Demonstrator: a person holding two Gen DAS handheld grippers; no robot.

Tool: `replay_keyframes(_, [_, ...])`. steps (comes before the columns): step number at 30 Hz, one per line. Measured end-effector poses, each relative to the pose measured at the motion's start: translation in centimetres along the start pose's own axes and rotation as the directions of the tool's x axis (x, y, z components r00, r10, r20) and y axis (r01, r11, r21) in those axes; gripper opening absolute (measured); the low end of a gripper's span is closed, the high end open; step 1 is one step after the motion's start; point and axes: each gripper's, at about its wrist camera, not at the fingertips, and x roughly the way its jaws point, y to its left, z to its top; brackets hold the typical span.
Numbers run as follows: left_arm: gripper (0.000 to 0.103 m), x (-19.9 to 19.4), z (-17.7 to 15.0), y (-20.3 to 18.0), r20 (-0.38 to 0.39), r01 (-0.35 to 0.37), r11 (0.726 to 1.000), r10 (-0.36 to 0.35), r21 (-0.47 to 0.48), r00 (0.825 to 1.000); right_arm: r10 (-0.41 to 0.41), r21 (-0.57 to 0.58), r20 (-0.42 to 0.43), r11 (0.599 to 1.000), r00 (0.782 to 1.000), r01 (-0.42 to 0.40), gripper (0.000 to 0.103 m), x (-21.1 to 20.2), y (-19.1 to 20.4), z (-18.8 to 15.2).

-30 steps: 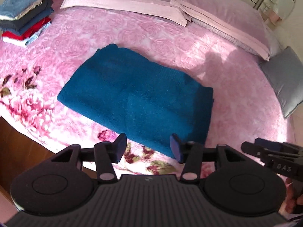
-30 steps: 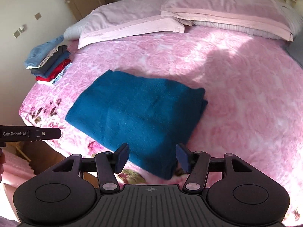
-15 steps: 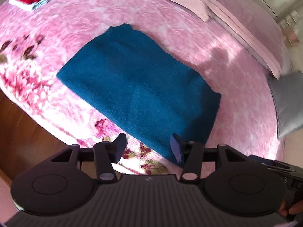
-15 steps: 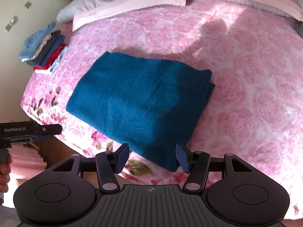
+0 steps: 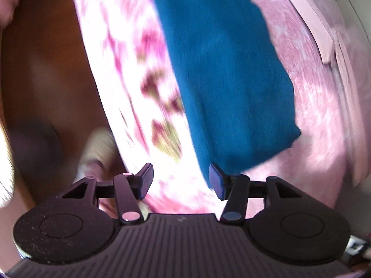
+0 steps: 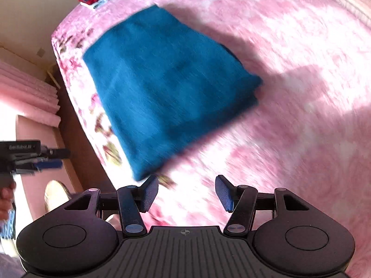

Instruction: Fold clothes

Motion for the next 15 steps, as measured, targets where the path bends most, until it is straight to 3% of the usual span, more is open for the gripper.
replay_keyframes(3, [0.048, 2.7, -3.5, 0.8, 0.059, 0.097, 0.984, -0.089, -0.151, 0.994, 0.035, 0.128, -0.015, 0.991, 0.999, -0.033, 0.058, 1.2, -4.9, -2.2])
replay_keyframes(7, [0.049, 6.3, -5.6, 1.9, 0.196, 0.192, 0.943, -0.141, -0.274, 0.971, 0.075, 0.346, -0.029, 0.936, 0.997, -0.061, 0.058, 3.2, -11.4, -4.9])
replay_keyframes(11, [0.052, 9.7, -5.9, 2.6, 0.293, 0.287, 0.891, -0.186, -0.352, 0.938, 0.072, 0.42, -0.042, 0.906, 0.996, -0.048, 0.058, 4.4, -16.1, -5.6])
replay_keyframes(13, [0.054, 10.7, -5.8, 2.4, 0.347, 0.343, 0.871, -0.219, -0.352, 0.912, 0.058, 0.416, -0.053, 0.909, 0.997, -0.031, 0.058, 4.7, -17.7, -5.4])
replay_keyframes(14, [0.046, 11.1, -5.8, 2.1, 0.358, 0.364, 0.872, -0.242, -0.327, 0.902, 0.053, 0.413, -0.057, 0.91, 0.997, -0.024, 0.058, 4.9, -18.3, -5.3])
replay_keyframes(15, [0.028, 11.3, -5.7, 1.6, 0.361, 0.381, 0.877, -0.268, -0.292, 0.893, 0.056, 0.41, -0.053, 0.911, 0.997, -0.03, 0.058, 5.1, -18.7, -5.1])
